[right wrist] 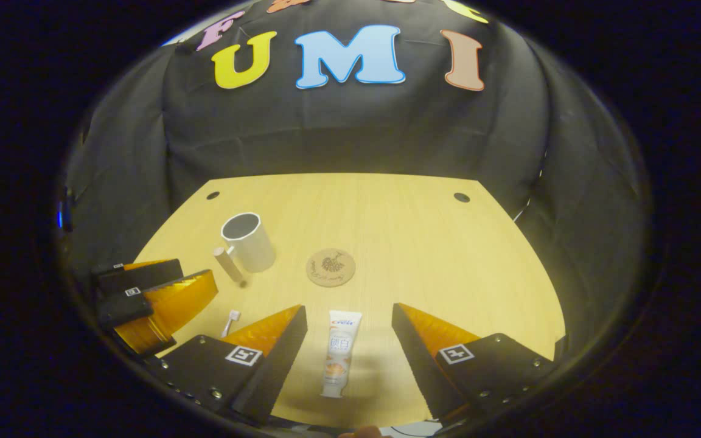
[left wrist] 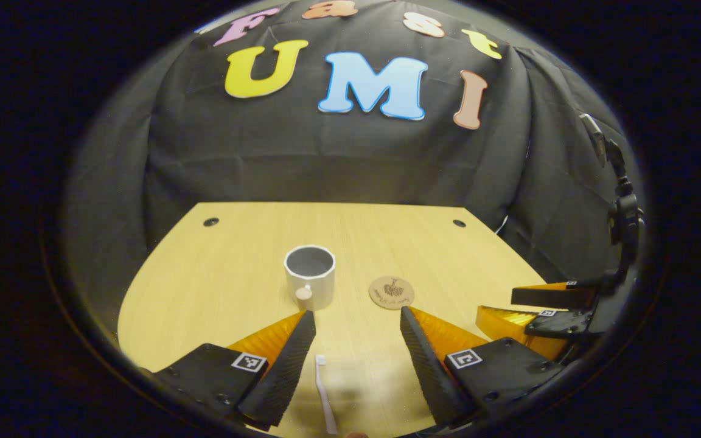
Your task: Put the toothbrush and toothpaste on the desktop into the cup, then pick up the cup and place it on the coaster on the desktop.
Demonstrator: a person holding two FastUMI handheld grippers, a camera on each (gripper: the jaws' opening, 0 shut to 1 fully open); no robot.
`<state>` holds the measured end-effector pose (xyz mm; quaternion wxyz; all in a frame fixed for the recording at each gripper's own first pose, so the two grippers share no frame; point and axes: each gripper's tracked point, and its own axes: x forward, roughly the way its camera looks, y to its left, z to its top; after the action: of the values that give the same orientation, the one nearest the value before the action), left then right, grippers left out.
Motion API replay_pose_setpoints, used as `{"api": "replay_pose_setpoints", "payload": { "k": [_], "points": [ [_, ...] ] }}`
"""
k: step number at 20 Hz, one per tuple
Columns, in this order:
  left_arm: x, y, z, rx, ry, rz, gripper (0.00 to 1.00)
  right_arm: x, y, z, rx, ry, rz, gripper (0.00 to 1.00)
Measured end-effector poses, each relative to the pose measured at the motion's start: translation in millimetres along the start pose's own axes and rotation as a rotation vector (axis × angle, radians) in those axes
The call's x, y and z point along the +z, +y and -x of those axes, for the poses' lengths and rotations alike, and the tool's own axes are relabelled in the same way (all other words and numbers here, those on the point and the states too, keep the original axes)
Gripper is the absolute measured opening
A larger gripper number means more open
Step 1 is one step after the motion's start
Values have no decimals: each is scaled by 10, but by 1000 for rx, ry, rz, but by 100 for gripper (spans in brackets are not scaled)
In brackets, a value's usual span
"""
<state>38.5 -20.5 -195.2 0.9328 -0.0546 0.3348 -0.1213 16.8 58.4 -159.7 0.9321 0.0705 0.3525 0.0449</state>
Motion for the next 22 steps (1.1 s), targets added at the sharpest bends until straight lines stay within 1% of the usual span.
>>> {"api": "replay_pose_setpoints", "payload": {
  "k": [2, 3, 4, 5, 6, 9, 15, 18, 22],
  "points": [
    [-51, 44, -53, 9, 38, 36, 99, -66, 5, -20, 5, 25, 2, 90],
    [-93, 94, -74, 21, 58, 49, 85, -71, 6, -26, 6, 36, 4, 90],
    [-120, 132, -104, 30, 80, 64, 92, -96, 9, -32, 9, 48, 6, 90],
    [-164, 173, -133, 40, 106, 79, 85, -124, 5, -42, 12, 62, 7, 90],
    [-214, 203, -147, 47, 133, 94, 92, -147, 4, -53, 13, 76, 9, 90],
    [-457, 260, -168, 59, 232, 122, 92, -265, 10, -83, 14, 128, 18, 90],
    [-811, 310, -118, 79, 394, 124, 93, -451, 29, -148, 18, 224, 3, 90],
    [-944, 348, -94, 97, 471, 135, 93, -532, 19, -207, 17, 263, 0, 90],
    [-1056, 387, -29, 122, 563, 120, 94, -678, 28, -277, 18, 331, -13, 90]
  ]
}}
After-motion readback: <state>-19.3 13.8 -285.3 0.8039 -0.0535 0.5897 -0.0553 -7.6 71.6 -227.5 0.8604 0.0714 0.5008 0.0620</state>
